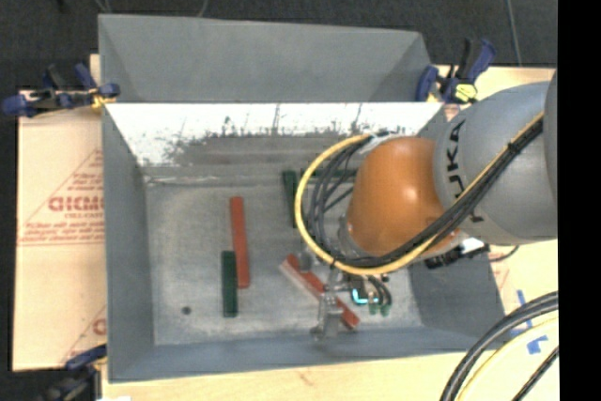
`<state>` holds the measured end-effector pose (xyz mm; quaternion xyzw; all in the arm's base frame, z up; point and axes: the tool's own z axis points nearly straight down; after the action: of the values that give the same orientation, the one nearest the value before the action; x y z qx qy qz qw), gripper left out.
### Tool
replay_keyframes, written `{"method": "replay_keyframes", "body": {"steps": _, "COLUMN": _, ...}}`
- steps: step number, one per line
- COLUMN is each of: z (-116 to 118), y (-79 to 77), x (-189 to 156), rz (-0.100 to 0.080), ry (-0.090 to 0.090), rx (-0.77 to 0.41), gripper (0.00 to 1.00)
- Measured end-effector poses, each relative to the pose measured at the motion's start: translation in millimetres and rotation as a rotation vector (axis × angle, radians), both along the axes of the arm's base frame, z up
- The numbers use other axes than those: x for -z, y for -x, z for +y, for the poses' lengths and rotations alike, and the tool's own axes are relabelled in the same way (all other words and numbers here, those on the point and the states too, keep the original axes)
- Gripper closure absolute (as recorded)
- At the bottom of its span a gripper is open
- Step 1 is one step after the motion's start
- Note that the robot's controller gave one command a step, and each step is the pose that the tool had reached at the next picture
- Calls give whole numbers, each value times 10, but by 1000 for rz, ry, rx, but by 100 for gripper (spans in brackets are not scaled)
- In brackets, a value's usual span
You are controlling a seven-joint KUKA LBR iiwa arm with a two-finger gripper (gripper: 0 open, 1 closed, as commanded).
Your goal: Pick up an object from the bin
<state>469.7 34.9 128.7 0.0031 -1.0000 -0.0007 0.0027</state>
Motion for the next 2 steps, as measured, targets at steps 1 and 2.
{"method": "replay_keyframes", "body": {"steps": 1, "z": -151, "y": -164, "x": 580, "rz": -20, "ry": 2, "rx": -97, "gripper": 0}}
{"method": "replay_keyframes", "body": {"steps": 2, "z": -548, "y": -855, "x": 537, "rz": -15, "ry": 2, "rx": -2, "gripper": 0}}
